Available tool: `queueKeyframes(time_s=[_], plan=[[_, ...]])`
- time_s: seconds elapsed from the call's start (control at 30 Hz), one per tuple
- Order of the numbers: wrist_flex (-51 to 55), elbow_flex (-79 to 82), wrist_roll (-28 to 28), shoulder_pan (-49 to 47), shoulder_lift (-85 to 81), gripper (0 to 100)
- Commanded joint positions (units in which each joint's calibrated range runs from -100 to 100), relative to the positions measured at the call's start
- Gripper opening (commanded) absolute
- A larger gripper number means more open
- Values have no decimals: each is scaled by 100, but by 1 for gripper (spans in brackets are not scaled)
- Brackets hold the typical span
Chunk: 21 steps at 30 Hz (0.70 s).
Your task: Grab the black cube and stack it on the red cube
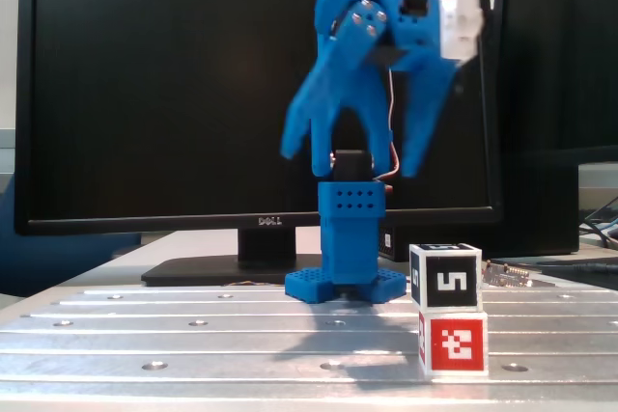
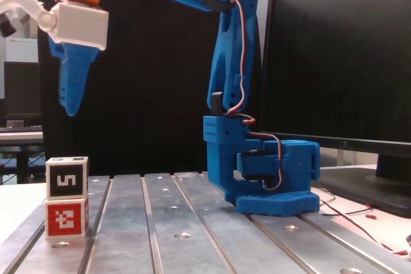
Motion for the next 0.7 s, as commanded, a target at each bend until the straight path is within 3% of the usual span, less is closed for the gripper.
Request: queueKeyframes(time_s=[0.0, 0.2, 0.53, 0.67], plan=[[-193, -231, 912, 339, -204, 37], [-612, -267, 2385, 709, -221, 37], [-885, -231, 4058, 716, -221, 37], [-894, -186, 4436, 672, -221, 36]])
